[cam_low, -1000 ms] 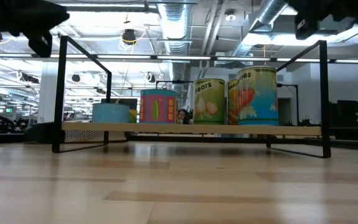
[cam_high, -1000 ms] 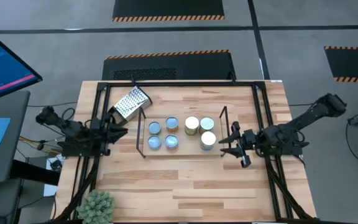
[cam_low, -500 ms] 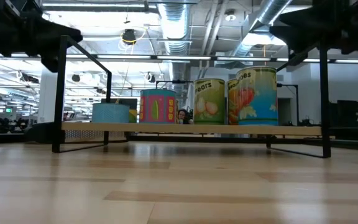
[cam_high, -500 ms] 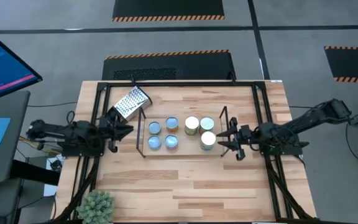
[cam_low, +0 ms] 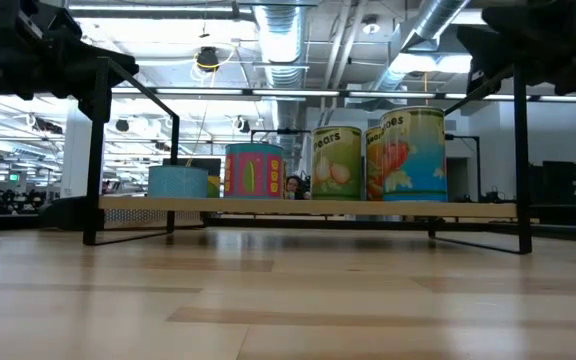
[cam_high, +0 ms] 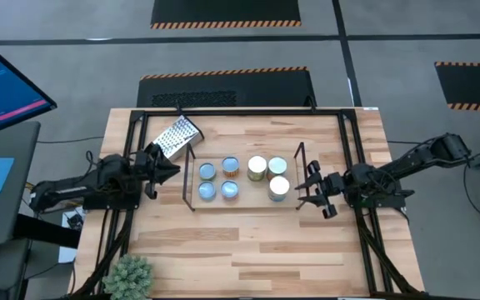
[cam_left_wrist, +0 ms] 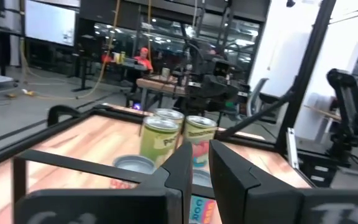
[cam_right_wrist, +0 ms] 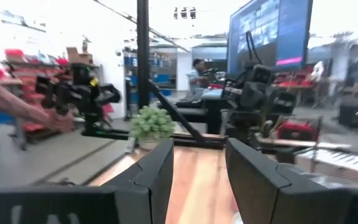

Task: Pick and place cans onto a shelf
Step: Return to Home Position

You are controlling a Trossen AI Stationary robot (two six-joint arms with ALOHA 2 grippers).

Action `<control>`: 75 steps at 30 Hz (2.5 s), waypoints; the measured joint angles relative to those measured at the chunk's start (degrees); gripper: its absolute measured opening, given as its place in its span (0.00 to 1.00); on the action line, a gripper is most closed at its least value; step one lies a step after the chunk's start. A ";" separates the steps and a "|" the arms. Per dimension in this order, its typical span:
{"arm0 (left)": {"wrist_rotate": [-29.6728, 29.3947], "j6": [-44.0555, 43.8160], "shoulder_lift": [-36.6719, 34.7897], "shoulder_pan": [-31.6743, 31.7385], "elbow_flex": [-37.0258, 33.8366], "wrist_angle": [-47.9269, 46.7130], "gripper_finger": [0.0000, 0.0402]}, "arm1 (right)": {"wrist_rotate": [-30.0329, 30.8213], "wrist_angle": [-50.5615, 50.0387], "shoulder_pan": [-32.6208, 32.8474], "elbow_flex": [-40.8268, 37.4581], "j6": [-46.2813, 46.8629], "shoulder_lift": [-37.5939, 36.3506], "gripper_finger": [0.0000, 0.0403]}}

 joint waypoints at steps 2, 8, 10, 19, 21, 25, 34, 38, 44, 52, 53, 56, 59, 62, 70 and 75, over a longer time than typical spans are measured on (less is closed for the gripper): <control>0.07 -0.06 0.00 1.15 0.00 -0.02 0.11 | 0.46 0.11 -0.12 0.00 -3.23 -0.01 0.43; -0.72 0.87 0.00 2.04 -0.04 -1.18 0.11 | 0.85 0.24 -0.69 -0.02 -3.67 -0.07 0.42; -1.52 1.78 0.00 2.04 -0.05 -1.59 0.11 | 0.90 0.10 -0.68 -0.04 -3.67 0.01 0.42; -5.44 1.31 0.00 2.04 -0.09 -2.01 0.11 | 1.00 -1.46 -0.66 -0.07 -3.83 -0.04 0.43; -5.44 1.29 0.00 2.04 -0.11 -2.69 0.11 | 1.01 -2.58 -0.66 -0.07 -3.87 -0.14 0.43; -5.58 1.22 0.02 2.04 -0.09 -5.37 0.11 | 1.04 -4.36 -0.66 -0.09 -3.93 -0.19 0.43; -7.31 1.20 0.03 2.04 -0.09 -5.33 0.11 | 1.06 -4.86 -0.66 -0.11 -3.89 -0.14 0.42; -7.31 1.20 0.02 2.04 -0.09 -5.33 0.11 | 1.06 -4.99 -0.66 -0.13 -3.87 -0.12 0.43; -7.31 1.20 0.02 2.04 -0.09 -5.33 0.11 | 1.06 -5.09 -0.66 -0.13 -3.85 -0.10 0.42; -7.29 1.20 0.04 2.04 -0.09 -5.33 0.11 | 1.06 -8.76 -0.66 -0.13 -3.13 -5.45 0.43; -7.29 1.20 0.04 2.04 -0.09 -5.31 0.11 | 1.07 -9.42 -0.66 -0.13 -2.97 -6.90 0.43; -7.29 1.20 0.02 2.04 -0.09 -5.33 0.11 | 1.08 -10.99 -0.70 -0.13 -2.99 -11.32 0.42; -7.29 1.20 0.03 2.04 -0.09 -5.33 0.11 | 1.72 -17.13 -1.72 -0.13 -3.10 -16.68 0.43; -7.27 1.20 0.04 2.04 -0.09 -5.31 0.11 | 3.93 -25.57 -3.77 -0.13 -3.33 -23.64 0.43; -7.27 1.20 0.02 2.04 -0.09 -5.33 0.11 | 3.97 -48.56 -8.74 -0.13 -3.47 -40.47 0.43; -7.27 1.20 0.02 2.04 -0.09 -5.33 0.11 | 3.84 -57.66 -10.54 -0.13 -3.45 -46.26 0.43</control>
